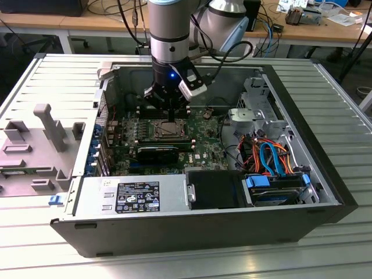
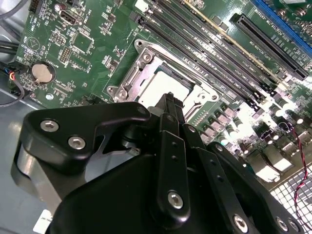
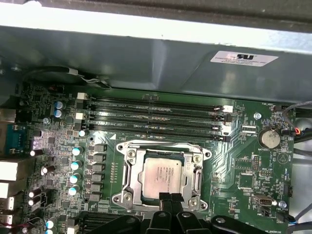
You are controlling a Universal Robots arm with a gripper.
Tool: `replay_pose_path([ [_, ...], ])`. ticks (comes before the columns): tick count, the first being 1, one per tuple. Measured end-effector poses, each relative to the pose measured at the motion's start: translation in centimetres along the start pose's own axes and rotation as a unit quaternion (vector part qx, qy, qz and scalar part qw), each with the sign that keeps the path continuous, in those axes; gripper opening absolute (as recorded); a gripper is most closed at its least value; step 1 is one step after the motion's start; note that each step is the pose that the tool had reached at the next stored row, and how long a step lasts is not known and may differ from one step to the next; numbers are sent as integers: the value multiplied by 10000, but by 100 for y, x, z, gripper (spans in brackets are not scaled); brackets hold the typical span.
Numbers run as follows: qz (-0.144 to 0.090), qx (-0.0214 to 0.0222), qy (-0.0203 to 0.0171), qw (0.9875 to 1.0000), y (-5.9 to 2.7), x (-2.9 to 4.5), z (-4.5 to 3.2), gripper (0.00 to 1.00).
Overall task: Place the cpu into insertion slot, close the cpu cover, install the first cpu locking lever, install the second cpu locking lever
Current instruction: 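Install the first cpu locking lever, then install the second cpu locking lever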
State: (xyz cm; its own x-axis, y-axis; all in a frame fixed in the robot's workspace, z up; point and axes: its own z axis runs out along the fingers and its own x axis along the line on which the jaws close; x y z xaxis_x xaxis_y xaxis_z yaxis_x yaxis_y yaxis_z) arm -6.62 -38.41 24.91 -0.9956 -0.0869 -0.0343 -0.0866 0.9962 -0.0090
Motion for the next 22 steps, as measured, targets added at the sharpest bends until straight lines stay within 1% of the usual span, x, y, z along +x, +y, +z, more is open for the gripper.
replay_pose_path([
  [13,-1,2,1,10000,-7,0,-4,11],
  [15,0,0,1,10000,-28,-13,-1,11],
  [19,0,0,3,10000,-121,-52,11,11],
  [22,0,0,5,10000,-158,-79,21,11],
])
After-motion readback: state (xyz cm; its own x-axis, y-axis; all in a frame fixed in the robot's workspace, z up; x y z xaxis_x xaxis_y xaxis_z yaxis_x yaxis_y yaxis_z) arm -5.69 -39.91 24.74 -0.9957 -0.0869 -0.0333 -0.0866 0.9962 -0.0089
